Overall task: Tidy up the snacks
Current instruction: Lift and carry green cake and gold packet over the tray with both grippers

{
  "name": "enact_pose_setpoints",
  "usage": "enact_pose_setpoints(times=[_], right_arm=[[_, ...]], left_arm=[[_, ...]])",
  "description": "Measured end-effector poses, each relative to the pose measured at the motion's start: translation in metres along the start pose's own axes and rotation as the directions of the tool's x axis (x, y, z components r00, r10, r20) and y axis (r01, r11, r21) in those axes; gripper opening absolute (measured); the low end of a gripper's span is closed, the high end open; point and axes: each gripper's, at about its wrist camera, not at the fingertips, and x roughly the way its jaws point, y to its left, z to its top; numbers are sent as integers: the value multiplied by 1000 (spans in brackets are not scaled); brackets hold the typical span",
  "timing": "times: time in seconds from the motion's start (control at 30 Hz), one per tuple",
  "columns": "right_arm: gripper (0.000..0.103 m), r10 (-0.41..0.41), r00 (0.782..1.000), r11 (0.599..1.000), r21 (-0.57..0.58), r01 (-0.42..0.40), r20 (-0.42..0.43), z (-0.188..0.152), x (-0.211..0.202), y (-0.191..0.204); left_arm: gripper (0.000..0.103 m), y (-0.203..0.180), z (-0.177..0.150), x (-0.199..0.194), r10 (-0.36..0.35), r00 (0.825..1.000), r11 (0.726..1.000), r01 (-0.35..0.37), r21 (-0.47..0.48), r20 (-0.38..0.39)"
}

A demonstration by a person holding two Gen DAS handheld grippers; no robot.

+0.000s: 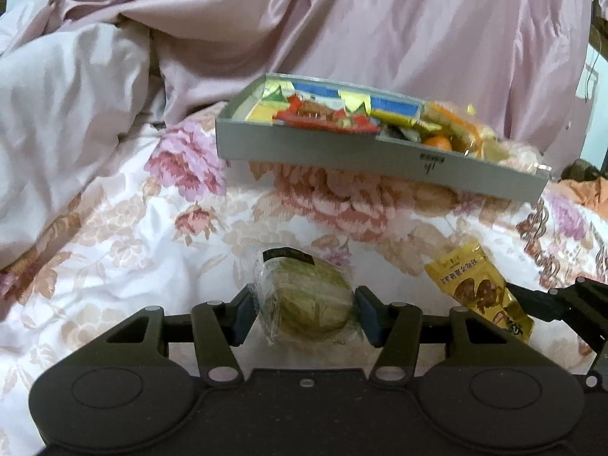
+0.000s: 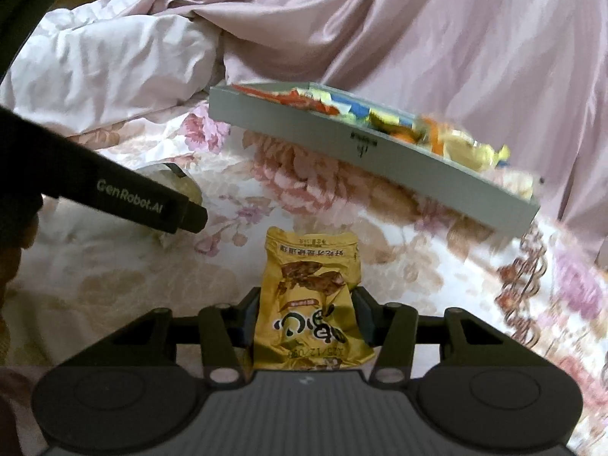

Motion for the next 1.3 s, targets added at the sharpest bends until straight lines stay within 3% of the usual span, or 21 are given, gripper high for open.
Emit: enact_pose_setpoints(times=[0.17,0.43,0.77,0.97,1.3], right_arm=[[54,-42,996,999,-25,44,74,11,-8,-7],[55,-80,982,997,33,75,174,41,-14,-34],[55,-55,964,998,36,47,261,98,22,-48],[55,-46,959,999,8,45,279,125,50,-53],[55,-46,967,999,-2,48,249,134,84,-61]], left_arm=[[57,-3,16,-9,-16,999,1000,16,-20,28],[57,-2,62,-24,-20,992,999,24,-29,125],[57,8,127,4,14,983,999,-5,-49,182],[57,11,152,34,15,983,998,-3,-65,181],[57,11,157,66,16,988,998,-5,-70,154]])
